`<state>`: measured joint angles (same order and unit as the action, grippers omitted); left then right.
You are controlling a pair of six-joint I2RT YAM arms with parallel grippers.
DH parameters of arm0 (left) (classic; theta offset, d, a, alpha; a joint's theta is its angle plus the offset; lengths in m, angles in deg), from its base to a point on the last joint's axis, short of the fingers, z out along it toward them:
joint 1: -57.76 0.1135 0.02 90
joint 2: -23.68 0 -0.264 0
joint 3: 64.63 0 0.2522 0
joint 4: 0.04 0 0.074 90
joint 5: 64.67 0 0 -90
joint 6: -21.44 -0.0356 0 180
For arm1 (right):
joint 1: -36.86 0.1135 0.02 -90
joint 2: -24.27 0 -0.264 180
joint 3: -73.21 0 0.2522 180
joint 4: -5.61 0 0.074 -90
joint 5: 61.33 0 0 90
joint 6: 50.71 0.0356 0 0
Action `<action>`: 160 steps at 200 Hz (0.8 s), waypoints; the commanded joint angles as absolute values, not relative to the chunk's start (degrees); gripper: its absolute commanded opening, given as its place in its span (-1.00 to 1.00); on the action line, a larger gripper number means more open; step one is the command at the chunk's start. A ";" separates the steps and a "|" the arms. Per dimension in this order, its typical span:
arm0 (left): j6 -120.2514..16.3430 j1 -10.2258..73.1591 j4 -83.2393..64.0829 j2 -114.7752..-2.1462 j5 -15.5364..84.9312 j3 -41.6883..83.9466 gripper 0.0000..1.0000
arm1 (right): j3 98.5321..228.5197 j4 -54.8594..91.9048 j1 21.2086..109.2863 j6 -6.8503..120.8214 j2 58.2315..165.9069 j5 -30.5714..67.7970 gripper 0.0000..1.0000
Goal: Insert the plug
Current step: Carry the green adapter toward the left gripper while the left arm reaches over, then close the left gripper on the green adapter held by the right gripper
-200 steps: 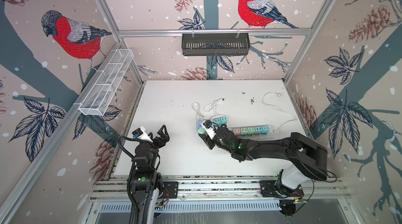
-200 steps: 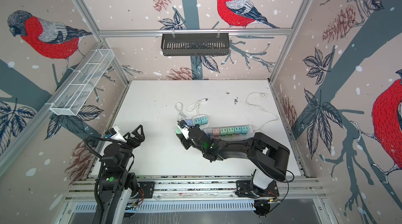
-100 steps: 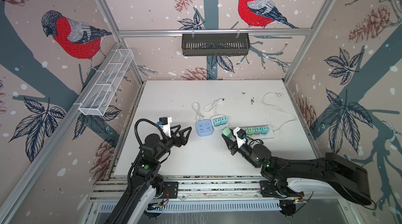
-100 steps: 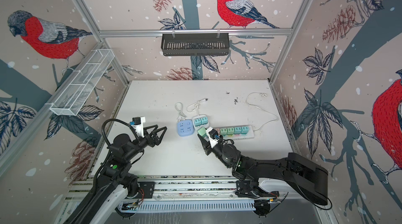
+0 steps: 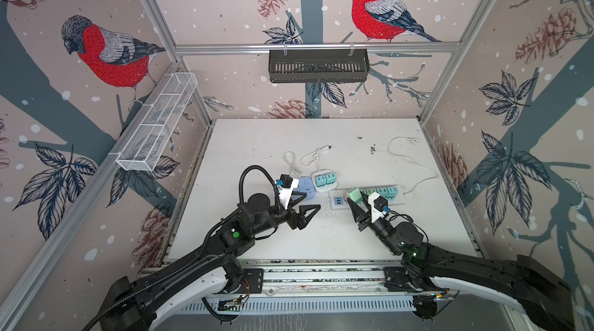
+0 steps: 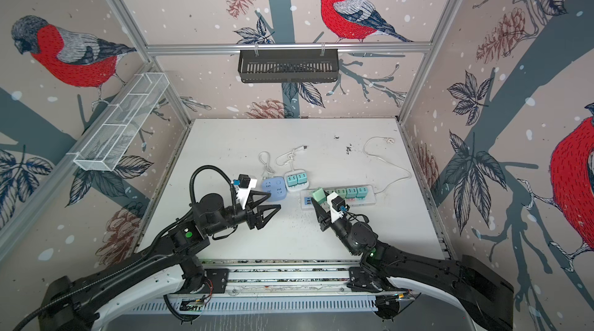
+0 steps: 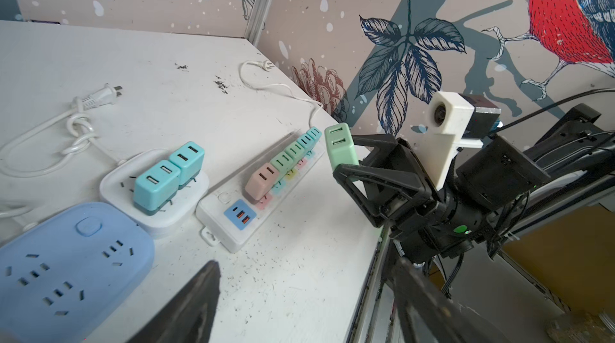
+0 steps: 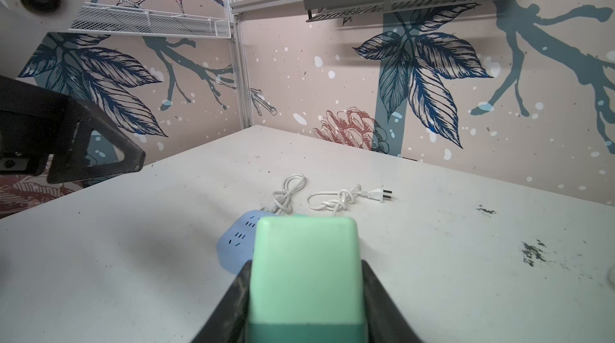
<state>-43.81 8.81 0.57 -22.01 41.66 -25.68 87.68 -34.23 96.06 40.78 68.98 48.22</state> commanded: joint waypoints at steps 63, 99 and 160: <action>-45.30 -2.23 -2.37 -37.16 35.18 -13.11 0.50 | 87.76 -41.00 98.65 29.54 73.32 43.44 -0.95; -44.61 -2.71 -4.88 -38.82 30.43 -11.30 0.45 | 83.86 -50.05 99.89 23.12 71.36 41.78 -0.96; -44.65 -3.62 -3.90 -40.21 35.49 -8.94 0.43 | 84.20 -46.28 100.48 18.02 67.43 37.89 -0.96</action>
